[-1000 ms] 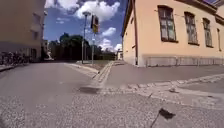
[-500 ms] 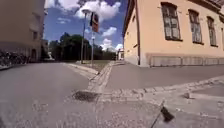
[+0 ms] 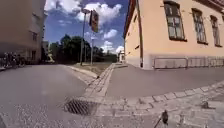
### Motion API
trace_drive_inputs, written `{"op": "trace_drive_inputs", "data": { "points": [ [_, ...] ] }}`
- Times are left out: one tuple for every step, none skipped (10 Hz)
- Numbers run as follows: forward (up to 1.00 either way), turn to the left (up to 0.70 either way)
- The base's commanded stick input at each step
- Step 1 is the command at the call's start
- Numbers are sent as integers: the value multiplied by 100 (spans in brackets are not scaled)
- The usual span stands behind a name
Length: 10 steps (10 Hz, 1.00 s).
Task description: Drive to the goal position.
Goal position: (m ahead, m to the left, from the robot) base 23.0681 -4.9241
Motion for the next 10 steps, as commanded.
{"op": "trace_drive_inputs", "data": {
  "points": [
    [85, -22],
    [85, -34],
    [85, -34],
    [85, -34],
    [85, -34],
    [85, -33],
    [85, -17],
    [85, 0],
    [85, 0],
    [85, 0]
  ]
}}
